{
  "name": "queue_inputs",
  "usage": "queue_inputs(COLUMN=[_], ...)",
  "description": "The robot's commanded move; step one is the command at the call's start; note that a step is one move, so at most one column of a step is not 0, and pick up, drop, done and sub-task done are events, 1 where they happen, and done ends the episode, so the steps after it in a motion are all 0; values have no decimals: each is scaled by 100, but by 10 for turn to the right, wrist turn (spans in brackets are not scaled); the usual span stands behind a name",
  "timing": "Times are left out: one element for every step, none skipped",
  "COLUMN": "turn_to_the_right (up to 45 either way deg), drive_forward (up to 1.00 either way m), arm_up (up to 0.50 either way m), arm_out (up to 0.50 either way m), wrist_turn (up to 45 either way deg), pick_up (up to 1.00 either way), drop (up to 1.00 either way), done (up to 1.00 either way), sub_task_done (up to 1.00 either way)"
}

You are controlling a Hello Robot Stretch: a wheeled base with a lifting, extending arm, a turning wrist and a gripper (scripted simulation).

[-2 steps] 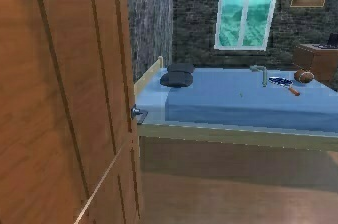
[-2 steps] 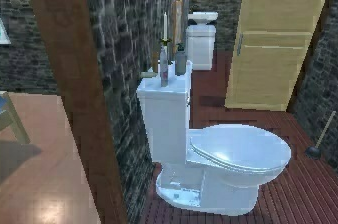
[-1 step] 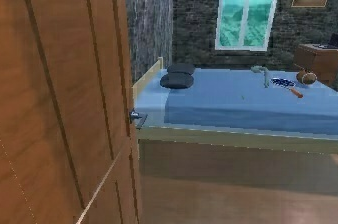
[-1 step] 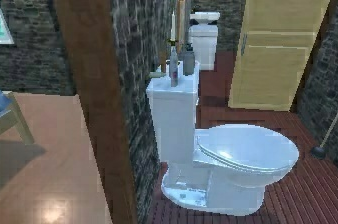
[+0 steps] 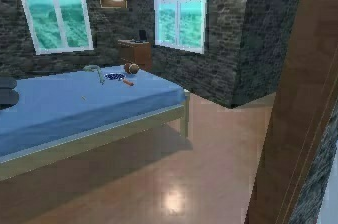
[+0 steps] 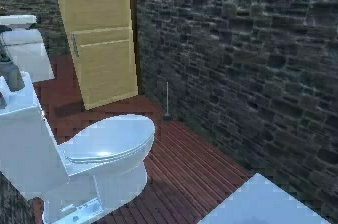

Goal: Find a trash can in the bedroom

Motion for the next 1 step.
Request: queue_inputs(turn_to_the_right=[120], drive_forward=[0], arm_up=[0], arm_out=[0], wrist_turn=[0], pick_up=[0], drop=[0], done=[0], sub_task_done=[0])
